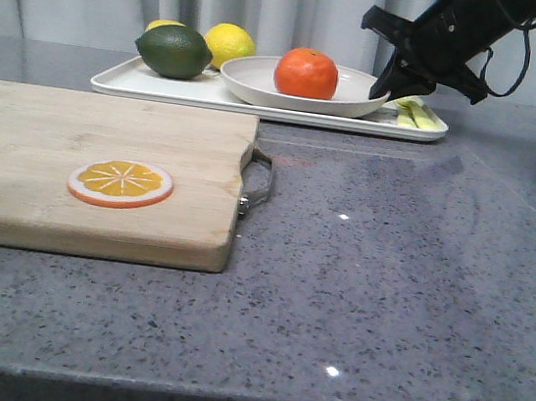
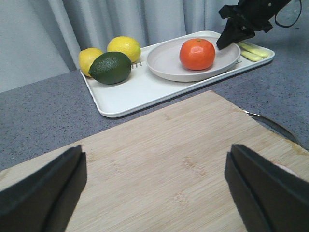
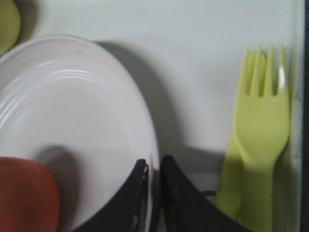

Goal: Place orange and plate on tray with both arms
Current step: 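Open the right gripper and raise it away from the plate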

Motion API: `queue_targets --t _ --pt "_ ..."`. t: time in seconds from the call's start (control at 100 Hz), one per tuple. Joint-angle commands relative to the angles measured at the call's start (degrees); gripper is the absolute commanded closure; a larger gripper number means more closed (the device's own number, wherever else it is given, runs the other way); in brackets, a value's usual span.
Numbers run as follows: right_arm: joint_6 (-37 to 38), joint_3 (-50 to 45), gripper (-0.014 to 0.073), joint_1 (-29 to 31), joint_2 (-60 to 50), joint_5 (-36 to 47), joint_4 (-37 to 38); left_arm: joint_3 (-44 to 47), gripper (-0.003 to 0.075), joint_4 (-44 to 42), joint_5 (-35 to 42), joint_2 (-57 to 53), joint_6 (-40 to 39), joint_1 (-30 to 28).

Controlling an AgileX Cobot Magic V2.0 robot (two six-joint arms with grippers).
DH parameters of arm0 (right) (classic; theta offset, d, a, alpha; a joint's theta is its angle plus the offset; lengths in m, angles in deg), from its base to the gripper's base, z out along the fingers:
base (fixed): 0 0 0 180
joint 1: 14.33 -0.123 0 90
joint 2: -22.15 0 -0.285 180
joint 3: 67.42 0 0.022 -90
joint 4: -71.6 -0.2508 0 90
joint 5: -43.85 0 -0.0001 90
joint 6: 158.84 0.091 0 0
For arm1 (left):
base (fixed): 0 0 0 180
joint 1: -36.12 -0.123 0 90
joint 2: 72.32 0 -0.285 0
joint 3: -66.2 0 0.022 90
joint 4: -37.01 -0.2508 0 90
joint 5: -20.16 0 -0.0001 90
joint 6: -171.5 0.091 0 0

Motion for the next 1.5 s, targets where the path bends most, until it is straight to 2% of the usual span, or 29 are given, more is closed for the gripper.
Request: queue_targets --t 0.0,0.08,0.15,0.36,0.7,1.05,1.24,1.49 --pt "-0.6 2.0 0.0375 0.1 -4.0 2.3 -1.0 -1.6 0.0157 0.5 1.8 0.0 -0.3 -0.2" --pt "-0.6 2.3 0.0295 0.1 -4.0 2.4 -1.0 -1.6 0.0157 0.5 1.8 0.0 -0.3 -0.2" --pt "-0.6 2.9 0.027 0.1 -4.1 2.6 -1.0 -1.6 0.0157 0.5 1.8 0.0 -0.3 -0.2" --pt "-0.6 6.4 0.027 0.3 -6.0 2.3 0.0 -1.6 0.0157 0.5 1.8 0.0 -0.3 -0.2" --pt "-3.2 7.8 0.027 0.7 -17.0 -0.9 18.7 -1.6 0.0157 0.5 1.8 0.0 -0.3 -0.2" --pt "-6.2 6.7 0.027 0.7 -29.6 -7.8 20.7 -1.6 0.0157 1.3 2.3 0.0 -0.3 -0.2" --pt "-7.8 -4.3 0.027 0.7 -39.3 -4.3 20.7 -1.6 0.0157 2.5 3.2 0.0 -0.3 -0.2" --pt "-8.9 -36.4 0.027 0.7 -59.5 13.1 20.7 -2.4 0.0157 2.7 5.1 -0.9 -0.3 -0.2"
